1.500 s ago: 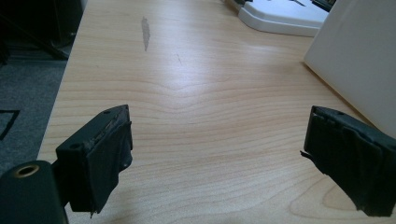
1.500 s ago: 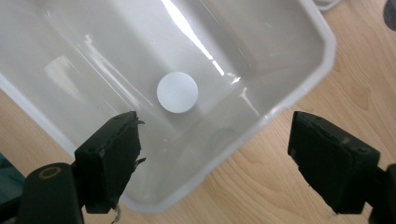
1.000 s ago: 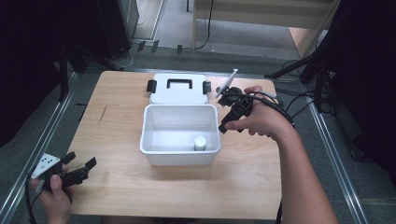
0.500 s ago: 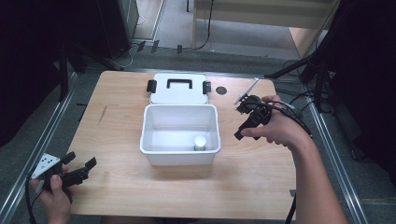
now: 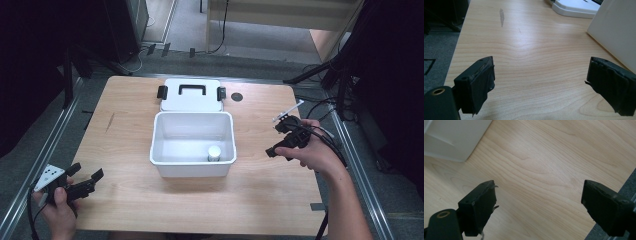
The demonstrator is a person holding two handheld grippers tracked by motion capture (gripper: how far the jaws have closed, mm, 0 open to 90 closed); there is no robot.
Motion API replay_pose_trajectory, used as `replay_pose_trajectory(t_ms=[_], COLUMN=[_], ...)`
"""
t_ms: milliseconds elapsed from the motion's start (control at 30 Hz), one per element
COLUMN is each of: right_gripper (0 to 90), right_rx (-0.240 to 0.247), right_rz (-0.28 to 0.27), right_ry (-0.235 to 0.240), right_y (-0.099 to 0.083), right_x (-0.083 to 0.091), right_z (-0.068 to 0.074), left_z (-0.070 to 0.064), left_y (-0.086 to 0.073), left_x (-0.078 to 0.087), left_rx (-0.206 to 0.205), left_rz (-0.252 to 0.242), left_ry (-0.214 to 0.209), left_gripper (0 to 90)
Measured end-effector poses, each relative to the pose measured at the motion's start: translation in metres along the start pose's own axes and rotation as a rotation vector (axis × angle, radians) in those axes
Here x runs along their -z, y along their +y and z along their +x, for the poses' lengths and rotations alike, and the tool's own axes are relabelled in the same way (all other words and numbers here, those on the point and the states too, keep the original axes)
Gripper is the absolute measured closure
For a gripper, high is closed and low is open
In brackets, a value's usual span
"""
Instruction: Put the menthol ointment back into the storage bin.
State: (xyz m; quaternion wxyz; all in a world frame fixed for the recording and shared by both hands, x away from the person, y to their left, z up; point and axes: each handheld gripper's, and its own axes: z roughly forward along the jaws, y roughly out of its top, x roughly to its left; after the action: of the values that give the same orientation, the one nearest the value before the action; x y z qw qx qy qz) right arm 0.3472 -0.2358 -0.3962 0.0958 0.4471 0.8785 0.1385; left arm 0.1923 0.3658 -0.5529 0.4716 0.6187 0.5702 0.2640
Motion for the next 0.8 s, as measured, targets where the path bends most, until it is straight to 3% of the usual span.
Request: replay_pose_trajectory(t_ms=[67, 200, 267, 300, 333, 367, 400, 500, 633, 700, 800], right_gripper=[13.2, 13.2, 13.2, 13.2, 13.2, 13.2, 13.1, 13.1, 13.2, 13.2, 13.2], right_rx=[-0.036, -0.061, -0.096, -0.096, -0.111, -0.111, -0.121, -0.138, -0.169, -0.201, -0.224], right_rz=[-0.050, -0.101, -0.161, -0.161, -0.201, -0.201, -0.243, -0.299, -0.334, -0.393, -0.432], right_ry=[-0.003, -0.006, -0.019, -0.019, -0.028, -0.028, -0.029, -0.043, -0.070, -0.066, -0.061], right_y=[-0.013, -0.027, -0.041, -0.041, -0.049, -0.049, -0.057, -0.068, -0.079, -0.091, -0.099], right_x=[-0.006, -0.013, -0.021, -0.021, -0.024, -0.024, -0.027, -0.029, -0.033, -0.037, -0.041], right_z=[-0.006, -0.010, -0.014, -0.014, -0.016, -0.016, -0.018, -0.019, -0.021, -0.024, -0.025], left_z=[0.000, 0.000, 0.000, 0.000, 0.000, 0.000, 0.000, 0.000, 0.000, 0.000, -0.001], left_y=[0.000, 0.000, 0.000, 0.000, 0.000, 0.000, 0.000, 0.000, 0.000, 0.000, 0.000], left_x=[0.000, 0.000, 0.000, 0.000, 0.000, 0.000, 0.000, 0.000, 0.000, 0.000, 0.000], left_rx=[0.001, -0.001, -0.002, -0.002, -0.001, -0.001, -0.001, -0.003, -0.003, -0.003, -0.003], left_rz=[0.000, 0.001, 0.003, 0.004, 0.001, 0.001, 0.001, 0.002, 0.003, 0.003, 0.002], left_ry=[0.000, 0.001, 0.001, 0.001, 0.002, 0.002, 0.002, 0.002, 0.002, 0.002, 0.003], left_gripper=[8.6, 8.5, 8.6, 8.6, 8.6, 8.6, 8.6, 8.6, 8.6, 8.6, 8.5])
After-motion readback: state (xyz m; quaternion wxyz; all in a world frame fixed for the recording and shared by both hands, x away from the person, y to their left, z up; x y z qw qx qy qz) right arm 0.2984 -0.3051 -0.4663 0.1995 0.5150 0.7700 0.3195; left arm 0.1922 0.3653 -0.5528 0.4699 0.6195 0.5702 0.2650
